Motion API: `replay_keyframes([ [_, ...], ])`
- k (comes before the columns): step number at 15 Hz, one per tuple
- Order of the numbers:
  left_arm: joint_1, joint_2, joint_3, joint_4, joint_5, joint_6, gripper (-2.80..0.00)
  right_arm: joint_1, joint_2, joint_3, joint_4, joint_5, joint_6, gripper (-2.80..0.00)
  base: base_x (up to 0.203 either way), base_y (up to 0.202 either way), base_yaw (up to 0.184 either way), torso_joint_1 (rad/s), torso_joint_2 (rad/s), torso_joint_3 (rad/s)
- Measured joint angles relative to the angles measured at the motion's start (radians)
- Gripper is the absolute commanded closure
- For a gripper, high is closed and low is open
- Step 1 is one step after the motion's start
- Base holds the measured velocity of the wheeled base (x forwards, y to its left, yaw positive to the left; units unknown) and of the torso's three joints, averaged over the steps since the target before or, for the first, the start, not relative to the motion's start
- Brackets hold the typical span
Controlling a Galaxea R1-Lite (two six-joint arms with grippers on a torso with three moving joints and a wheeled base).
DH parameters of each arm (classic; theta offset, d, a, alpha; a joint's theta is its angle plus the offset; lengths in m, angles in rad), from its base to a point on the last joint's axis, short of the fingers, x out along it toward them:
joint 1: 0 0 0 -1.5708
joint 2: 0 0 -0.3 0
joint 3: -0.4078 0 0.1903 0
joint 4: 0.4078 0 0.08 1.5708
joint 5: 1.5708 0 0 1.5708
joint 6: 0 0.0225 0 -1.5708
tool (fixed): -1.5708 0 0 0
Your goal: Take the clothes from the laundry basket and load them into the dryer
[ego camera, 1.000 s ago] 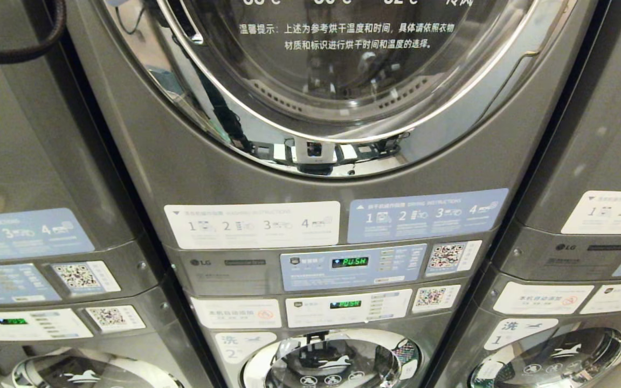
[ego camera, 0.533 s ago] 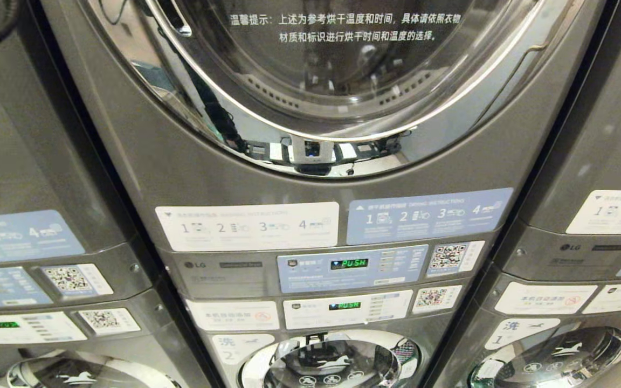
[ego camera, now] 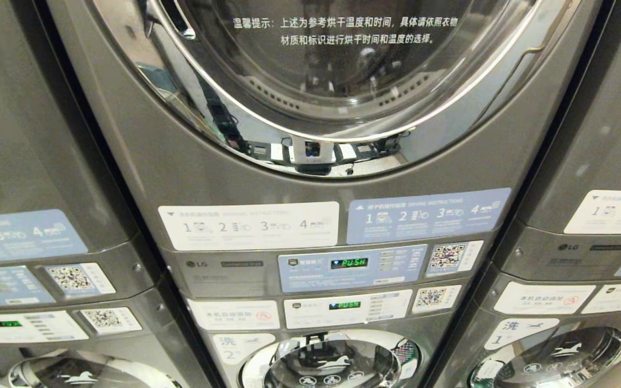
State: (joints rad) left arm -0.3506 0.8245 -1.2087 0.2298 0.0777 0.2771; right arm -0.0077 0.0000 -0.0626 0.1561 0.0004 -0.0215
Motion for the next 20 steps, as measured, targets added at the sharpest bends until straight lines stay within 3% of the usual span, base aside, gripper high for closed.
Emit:
replay_keyframes([
  [3, 0.0, -0.229, 0.289, 0.144, 0.069, -0.073, 0.0, 0.0, 0.0, 0.001, 0.0, 0.0, 0.0, 0.0, 0.0, 0.0, 0.0, 0.0, 0.0, 0.0],
  [6, -0.006, -0.42, 0.618, 0.192, 0.065, -0.21, 0.0, 0.0, 0.0, 0.0, 0.0, 0.0, 0.001, 0.0, 0.0, 0.0, 0.0, 0.0, 0.0, 0.0],
  [8, -0.01, -0.477, 0.803, 0.127, 0.01, -0.256, 0.0, 0.0, 0.0, 0.0, 0.0, 0.0, 0.001, 0.0, 0.0, 0.0, 0.0, 0.0, 0.0, 0.0],
  [11, -0.011, -0.517, 1.091, -0.074, -0.068, -0.229, 0.0, 0.0, 0.0, 0.0, 0.0, 0.0, 0.002, 0.0, 0.0, 0.0, 0.0, 0.0, 0.0, 0.0],
  [13, 0.022, -0.52, 1.179, -0.164, -0.082, -0.206, 0.0, 0.0, 0.0, 0.0, 0.0, 0.0, 0.002, 0.0, 0.0, 0.0, 0.0, 0.0, 0.0, 0.0],
  [17, 0.215, -0.522, 1.191, -0.18, -0.085, -0.18, 0.0, 0.0, 0.0, 0.0, 0.0, -0.002, 0.002, 0.0, 0.0, 0.0, 0.0, 0.0, 0.0, 0.0],
  [20, 0.25, -0.536, 1.205, -0.221, -0.088, -0.178, 0.0, -0.001, 0.0, -0.001, 0.001, -0.002, -0.001, 0.0, 0.0, 0.0, 0.0, 0.0, 0.0, 0.0],
])
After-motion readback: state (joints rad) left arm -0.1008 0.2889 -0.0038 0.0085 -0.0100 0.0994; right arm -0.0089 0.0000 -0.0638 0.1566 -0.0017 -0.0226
